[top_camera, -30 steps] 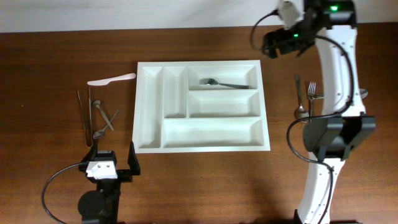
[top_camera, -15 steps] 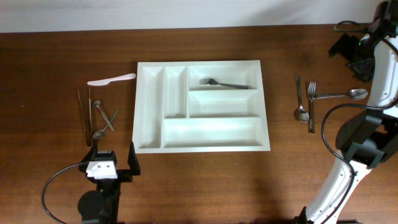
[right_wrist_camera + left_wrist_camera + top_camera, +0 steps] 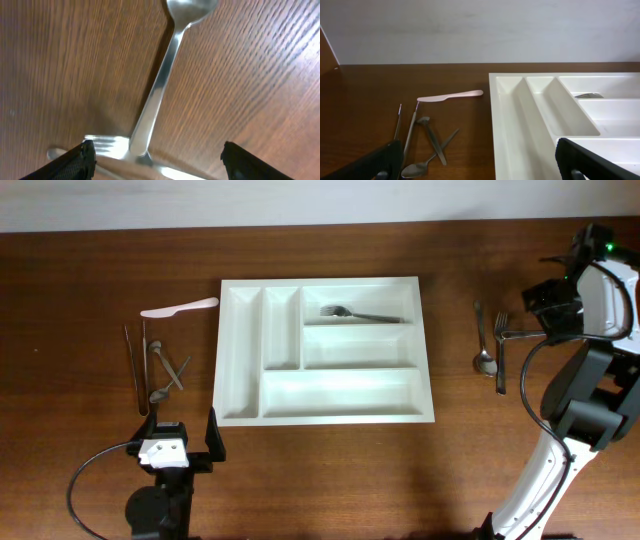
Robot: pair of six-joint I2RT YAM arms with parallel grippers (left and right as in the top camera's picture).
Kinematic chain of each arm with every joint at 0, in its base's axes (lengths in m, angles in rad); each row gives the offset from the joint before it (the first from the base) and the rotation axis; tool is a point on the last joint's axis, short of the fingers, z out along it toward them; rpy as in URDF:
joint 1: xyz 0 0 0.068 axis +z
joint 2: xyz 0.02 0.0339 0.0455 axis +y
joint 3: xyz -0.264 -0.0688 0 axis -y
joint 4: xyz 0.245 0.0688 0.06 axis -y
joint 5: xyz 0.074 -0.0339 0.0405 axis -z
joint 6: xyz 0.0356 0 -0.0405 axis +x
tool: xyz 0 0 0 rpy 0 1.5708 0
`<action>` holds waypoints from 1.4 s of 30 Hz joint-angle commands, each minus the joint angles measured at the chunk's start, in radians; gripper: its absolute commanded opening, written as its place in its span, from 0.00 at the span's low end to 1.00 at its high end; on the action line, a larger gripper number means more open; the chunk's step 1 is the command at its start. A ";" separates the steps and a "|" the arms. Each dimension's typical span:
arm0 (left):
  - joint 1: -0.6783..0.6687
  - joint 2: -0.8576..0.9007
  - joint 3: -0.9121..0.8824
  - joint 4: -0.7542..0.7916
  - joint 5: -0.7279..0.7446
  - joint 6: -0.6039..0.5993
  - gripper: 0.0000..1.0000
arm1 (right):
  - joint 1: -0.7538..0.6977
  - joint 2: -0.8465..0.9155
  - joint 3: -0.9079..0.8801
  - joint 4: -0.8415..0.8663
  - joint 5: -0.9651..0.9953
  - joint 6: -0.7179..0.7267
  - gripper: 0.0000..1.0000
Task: Pack container
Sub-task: 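Move the right gripper back over the silver spoon on the right, then lower the right gripper and grasp the spoon handle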
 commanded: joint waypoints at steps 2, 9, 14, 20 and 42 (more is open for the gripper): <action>-0.003 -0.009 -0.006 0.002 0.011 0.015 0.99 | -0.007 0.005 -0.009 0.011 0.117 0.109 0.81; -0.003 -0.009 -0.006 0.002 0.011 0.015 0.99 | -0.007 0.011 -0.009 0.066 0.162 0.160 0.80; -0.003 -0.009 -0.006 0.002 0.011 0.015 0.99 | -0.013 0.039 -0.011 0.084 0.172 0.196 0.78; -0.003 -0.009 -0.006 0.002 0.011 0.015 0.99 | -0.034 0.074 -0.013 0.090 0.172 0.196 0.77; -0.003 -0.009 -0.006 0.002 0.011 0.015 0.99 | -0.071 0.149 -0.016 0.154 0.079 0.169 0.45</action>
